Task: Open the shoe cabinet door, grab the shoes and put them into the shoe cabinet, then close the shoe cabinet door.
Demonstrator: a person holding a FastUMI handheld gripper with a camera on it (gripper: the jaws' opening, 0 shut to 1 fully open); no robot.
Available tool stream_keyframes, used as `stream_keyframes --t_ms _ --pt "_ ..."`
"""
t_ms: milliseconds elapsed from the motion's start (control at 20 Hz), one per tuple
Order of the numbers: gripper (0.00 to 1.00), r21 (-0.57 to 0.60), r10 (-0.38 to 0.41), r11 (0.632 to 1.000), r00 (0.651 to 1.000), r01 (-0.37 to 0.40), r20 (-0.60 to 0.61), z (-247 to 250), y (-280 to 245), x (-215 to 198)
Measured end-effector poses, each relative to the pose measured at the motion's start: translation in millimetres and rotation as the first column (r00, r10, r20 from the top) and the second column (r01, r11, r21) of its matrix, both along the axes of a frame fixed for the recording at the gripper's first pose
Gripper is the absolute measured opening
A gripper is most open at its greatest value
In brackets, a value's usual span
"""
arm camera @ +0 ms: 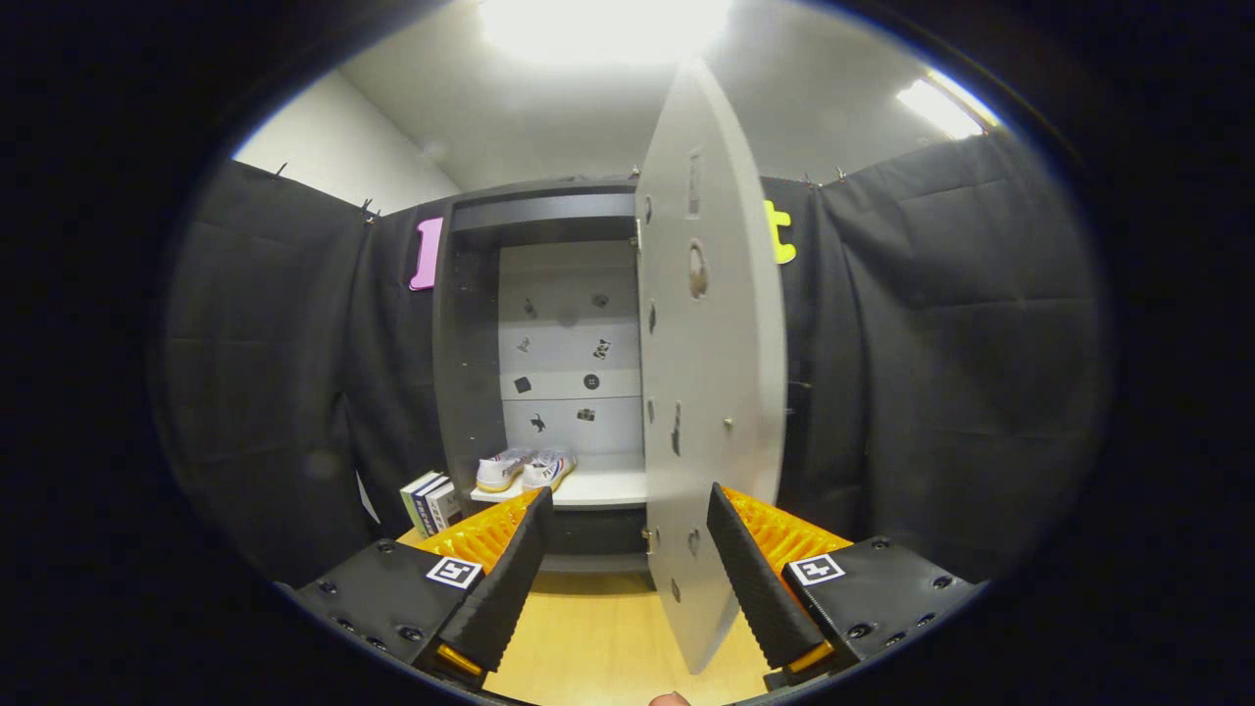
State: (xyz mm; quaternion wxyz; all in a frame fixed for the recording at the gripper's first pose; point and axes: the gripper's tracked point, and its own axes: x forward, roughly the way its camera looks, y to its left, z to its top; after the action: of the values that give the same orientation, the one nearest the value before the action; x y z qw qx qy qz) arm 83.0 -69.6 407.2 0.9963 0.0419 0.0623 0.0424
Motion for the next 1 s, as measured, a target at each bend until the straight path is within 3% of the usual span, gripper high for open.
stream_keyframes --t_ms 250,450,750,1000 --pt "0.98 0.014 -0.157 0.987 0.987 0.158 -0.012 -8 -80 -10" --pt "0.97 0.017 -0.319 0.948 0.948 0.319 0.004 -5 -142 4" --pt "0.97 0.043 -0.379 0.924 0.924 0.381 -0.041 -14 -173 50" --pt "0.96 -0.018 -0.376 0.927 0.924 0.375 -0.073 -24 -171 67"
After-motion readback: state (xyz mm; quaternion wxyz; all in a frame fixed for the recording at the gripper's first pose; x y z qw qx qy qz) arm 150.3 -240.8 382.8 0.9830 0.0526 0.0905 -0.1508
